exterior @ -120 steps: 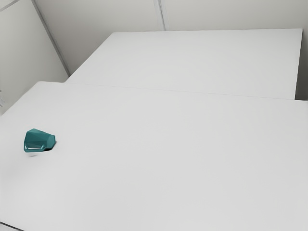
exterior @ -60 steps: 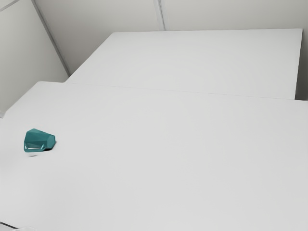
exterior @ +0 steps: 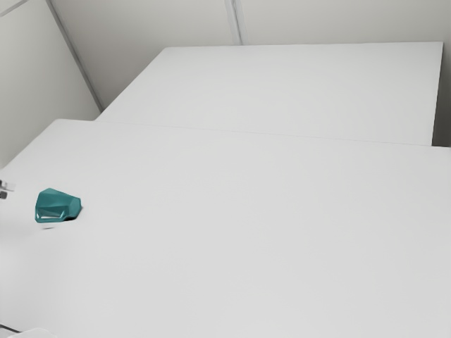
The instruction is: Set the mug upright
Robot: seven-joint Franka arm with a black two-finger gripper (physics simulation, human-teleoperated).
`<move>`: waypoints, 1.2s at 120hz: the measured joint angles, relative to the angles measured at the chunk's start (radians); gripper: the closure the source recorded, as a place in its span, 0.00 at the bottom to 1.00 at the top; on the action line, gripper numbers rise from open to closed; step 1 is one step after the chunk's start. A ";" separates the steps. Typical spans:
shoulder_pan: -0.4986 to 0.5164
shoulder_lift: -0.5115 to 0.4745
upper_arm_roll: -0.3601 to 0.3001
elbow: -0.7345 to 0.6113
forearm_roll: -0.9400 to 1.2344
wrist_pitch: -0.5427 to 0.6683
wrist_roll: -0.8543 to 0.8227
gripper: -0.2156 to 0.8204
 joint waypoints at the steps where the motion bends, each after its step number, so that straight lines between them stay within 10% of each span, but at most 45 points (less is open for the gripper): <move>1: 0.001 0.002 0.000 0.001 -0.003 -0.004 0.001 0.23; 144: 0.004 0.163 -0.060 0.081 -0.124 -0.149 0.052 0.23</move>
